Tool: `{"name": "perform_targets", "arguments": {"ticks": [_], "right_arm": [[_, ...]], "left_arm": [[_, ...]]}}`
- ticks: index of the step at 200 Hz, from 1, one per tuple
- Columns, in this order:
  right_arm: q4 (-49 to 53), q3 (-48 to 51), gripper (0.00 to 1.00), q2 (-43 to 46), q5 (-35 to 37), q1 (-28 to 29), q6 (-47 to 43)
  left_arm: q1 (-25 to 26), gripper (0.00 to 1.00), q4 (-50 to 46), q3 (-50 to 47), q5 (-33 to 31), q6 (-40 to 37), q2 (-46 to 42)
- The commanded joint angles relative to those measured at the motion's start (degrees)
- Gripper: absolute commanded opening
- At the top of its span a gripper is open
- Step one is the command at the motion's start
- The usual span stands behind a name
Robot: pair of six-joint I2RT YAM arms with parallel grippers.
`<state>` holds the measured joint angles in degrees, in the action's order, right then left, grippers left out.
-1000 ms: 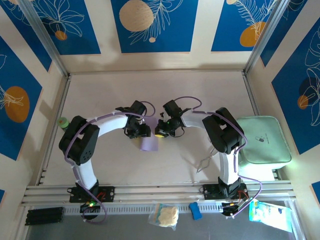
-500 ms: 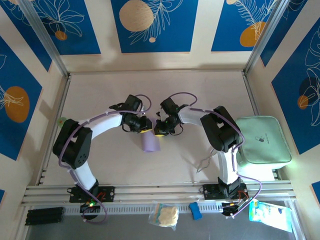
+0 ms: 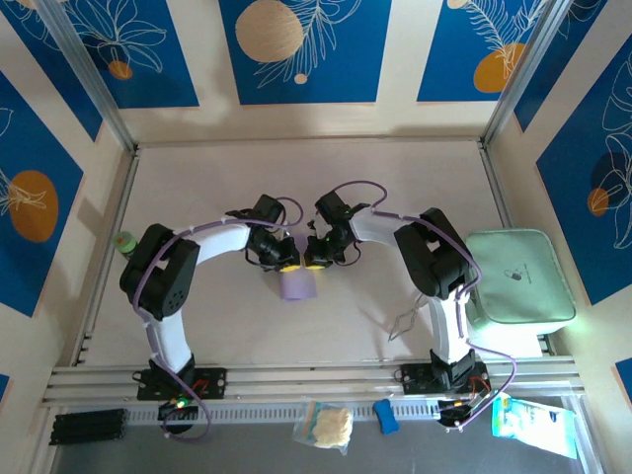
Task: Fold a paper plane with a square sheet of paper (pick it up from the middle)
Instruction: First fold the square sheet of paper in half at the center of the table.
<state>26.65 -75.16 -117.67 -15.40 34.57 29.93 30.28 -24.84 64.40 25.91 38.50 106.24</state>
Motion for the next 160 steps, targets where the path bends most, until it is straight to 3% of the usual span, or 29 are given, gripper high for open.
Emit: {"name": "perform_targets", "arguments": {"ticks": [1,109,160], "right_arm": [[7.4,2.88,0.07,-6.41,12.23,-0.14,-1.02],[14.78,-0.05,0.05,-10.13,21.13,-0.01,-1.72],[16.12,-0.9,0.04,-10.58,23.31,-0.2,-2.6]], "left_arm": [[-0.04,0.13,-2.02,0.18,-1.01,-2.22,1.45],[-6.64,0.12,6.25,-13.57,-0.12,-2.74,-1.65],[-9.93,0.15,0.09,-16.27,-2.11,-6.81,-6.88]]}}
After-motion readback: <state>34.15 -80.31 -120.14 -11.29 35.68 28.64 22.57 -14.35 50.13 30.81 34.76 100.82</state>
